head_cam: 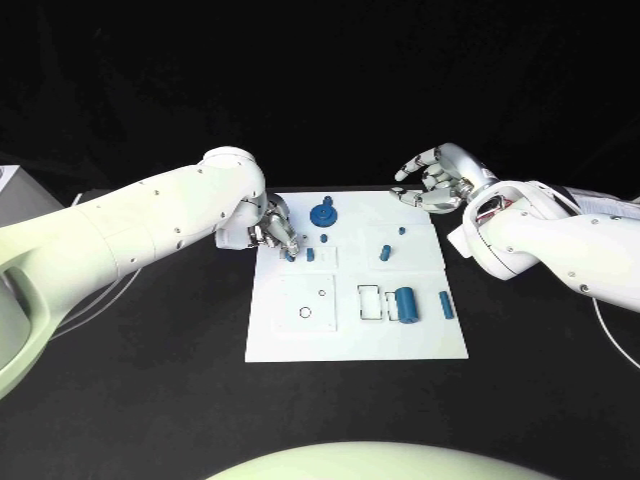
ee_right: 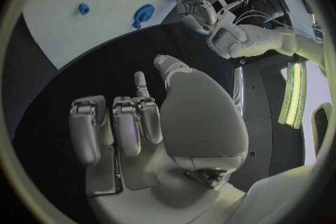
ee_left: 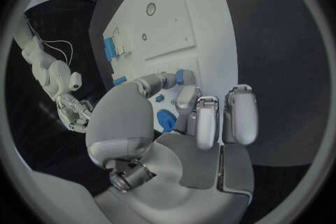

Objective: Assemble the parts on the task board

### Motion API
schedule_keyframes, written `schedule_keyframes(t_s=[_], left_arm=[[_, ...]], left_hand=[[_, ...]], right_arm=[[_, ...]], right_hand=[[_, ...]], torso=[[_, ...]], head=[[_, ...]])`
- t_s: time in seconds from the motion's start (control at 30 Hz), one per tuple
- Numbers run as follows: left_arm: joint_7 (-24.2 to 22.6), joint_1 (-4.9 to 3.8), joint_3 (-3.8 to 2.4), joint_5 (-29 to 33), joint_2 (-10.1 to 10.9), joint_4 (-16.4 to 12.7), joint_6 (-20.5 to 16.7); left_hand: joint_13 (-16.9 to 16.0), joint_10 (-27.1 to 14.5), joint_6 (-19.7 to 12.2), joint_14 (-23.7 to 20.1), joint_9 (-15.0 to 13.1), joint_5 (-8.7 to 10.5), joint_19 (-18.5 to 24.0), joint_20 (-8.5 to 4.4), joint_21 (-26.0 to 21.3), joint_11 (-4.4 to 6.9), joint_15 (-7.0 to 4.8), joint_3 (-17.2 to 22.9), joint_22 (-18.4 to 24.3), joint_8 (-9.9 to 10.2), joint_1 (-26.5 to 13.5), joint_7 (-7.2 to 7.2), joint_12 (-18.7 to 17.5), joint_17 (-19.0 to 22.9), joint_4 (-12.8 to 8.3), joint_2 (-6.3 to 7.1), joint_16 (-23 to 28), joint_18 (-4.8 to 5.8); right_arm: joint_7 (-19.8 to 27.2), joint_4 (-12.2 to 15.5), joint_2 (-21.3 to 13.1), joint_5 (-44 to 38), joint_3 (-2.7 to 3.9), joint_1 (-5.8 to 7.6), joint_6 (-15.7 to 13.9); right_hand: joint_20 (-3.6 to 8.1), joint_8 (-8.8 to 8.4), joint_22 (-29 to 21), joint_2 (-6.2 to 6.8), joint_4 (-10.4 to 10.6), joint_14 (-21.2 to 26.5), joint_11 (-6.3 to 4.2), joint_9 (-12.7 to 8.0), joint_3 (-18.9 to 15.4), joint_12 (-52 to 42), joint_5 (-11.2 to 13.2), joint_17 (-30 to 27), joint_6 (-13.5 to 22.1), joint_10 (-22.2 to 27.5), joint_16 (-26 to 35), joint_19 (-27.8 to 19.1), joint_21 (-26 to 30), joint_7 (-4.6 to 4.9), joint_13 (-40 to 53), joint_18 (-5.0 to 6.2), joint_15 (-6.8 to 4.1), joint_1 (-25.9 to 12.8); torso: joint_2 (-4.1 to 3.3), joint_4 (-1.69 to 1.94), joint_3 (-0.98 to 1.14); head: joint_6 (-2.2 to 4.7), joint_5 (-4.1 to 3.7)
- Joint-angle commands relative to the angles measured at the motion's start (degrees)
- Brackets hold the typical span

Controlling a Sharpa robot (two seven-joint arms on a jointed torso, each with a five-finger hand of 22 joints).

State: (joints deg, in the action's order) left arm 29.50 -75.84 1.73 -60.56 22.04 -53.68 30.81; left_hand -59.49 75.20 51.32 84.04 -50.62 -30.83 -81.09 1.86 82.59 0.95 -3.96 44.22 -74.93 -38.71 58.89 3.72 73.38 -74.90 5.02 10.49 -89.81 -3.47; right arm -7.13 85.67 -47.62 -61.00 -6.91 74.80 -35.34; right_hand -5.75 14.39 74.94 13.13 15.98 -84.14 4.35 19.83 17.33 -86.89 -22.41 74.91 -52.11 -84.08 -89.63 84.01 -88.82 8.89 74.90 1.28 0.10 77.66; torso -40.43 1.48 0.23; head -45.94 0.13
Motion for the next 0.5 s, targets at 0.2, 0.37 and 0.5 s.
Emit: schedule_keyframes(t_s=[0.2, 0.37, 0.5], left_arm=[[1.3, 1.47, 0.69, -0.3, -0.8, 0.4, -1.4], [1.7, 1.66, 0.75, 0.3, -0.9, 0.5, -2.4], [2.0, 1.72, 0.79, 1.0, -1.0, 0.5, -3.0]], left_hand=[[-0.1, 0.2, -0.1, 6.0, -0.2, -0.12, -0.2, -0.13, 0.1, -0.13, -0.07, 11.0, -2.6, 0.6, 1.5, -0.13, 0.3, -15.1, -11.2, -1.02, -0.2, 0.03], [-0.4, 0.4, -0.1, 6.0, -0.3, -0.07, -0.2, -0.09, 0.1, -0.24, 0.02, 10.8, -2.6, 0.7, 1.5, 0.03, 0.4, -15.1, -10.9, -1.04, -0.2, 0.04], [-0.3, 0.4, -0.3, 6.0, -0.6, 0.1, -0.2, 0.03, 0.1, -0.45, 0.2, 10.3, -2.5, 0.9, 1.5, 0.26, 0.3, -15.1, -10.3, -0.98, -0.2, 0.03]], right_arm=[[0.4, 0.2, 0.0, -0.7, 0.02, -0.02, 0.6], [0.4, 0.2, 0.0, -0.7, 0.02, -0.02, 0.6], [0.4, 0.3, 0.0, -0.7, 0.02, -0.02, 0.6]], right_hand=[[0.35, 0.32, 13.7, 0.25, 0.0, -5.8, -0.34, 0.1, 0.2, -0.2, -0.2, 14.7, 0.4, -3.1, -0.2, 5.4, 0.3, -0.09, 12.8, -0.85, -0.43, 0.0], [0.35, 0.32, 13.7, 0.25, 0.0, -5.8, -0.34, 0.1, 0.2, -0.2, -0.2, 14.7, 0.4, -3.1, -0.2, 5.4, 0.3, -0.09, 12.8, -0.85, -0.43, 0.0], [0.35, 0.32, 13.7, 0.25, 0.0, -5.8, -0.34, 0.1, 0.2, -0.2, -0.2, 14.7, 0.4, -3.1, -0.2, 5.4, 0.3, -0.09, 12.8, -0.85, -0.43, 0.0]], torso=[[-0.01, -0.01, -0.01], [-0.01, -0.01, -0.01], [0.04, 0.04, 0.04]], head=[[-0.13, -0.2], [-0.21, -0.28], [-0.21, -0.33]])
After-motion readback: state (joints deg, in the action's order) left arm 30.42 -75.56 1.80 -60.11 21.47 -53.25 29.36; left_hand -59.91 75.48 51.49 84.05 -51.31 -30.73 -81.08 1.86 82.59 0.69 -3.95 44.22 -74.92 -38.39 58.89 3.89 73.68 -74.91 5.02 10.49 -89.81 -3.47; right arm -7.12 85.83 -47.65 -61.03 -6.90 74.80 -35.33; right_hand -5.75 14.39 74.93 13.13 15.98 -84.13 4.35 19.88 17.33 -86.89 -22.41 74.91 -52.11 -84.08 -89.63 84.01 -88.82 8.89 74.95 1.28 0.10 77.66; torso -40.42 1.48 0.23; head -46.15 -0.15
